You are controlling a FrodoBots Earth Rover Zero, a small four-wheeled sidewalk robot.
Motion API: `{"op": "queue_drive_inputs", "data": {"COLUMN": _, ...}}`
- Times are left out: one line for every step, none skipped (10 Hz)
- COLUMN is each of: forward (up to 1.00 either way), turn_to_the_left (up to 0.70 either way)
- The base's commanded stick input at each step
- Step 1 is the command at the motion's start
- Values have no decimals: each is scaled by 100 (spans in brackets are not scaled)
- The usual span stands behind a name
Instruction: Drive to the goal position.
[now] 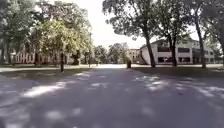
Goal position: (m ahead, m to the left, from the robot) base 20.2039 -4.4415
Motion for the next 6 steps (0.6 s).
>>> {"op": "queue_drive_inputs", "data": {"forward": 85, "turn_to_the_left": 0}}
{"op": "queue_drive_inputs", "data": {"forward": 85, "turn_to_the_left": 0}}
{"op": "queue_drive_inputs", "data": {"forward": 85, "turn_to_the_left": 0}}
{"op": "queue_drive_inputs", "data": {"forward": 85, "turn_to_the_left": 0}}
{"op": "queue_drive_inputs", "data": {"forward": 85, "turn_to_the_left": 0}}
{"op": "queue_drive_inputs", "data": {"forward": 85, "turn_to_the_left": 0}}
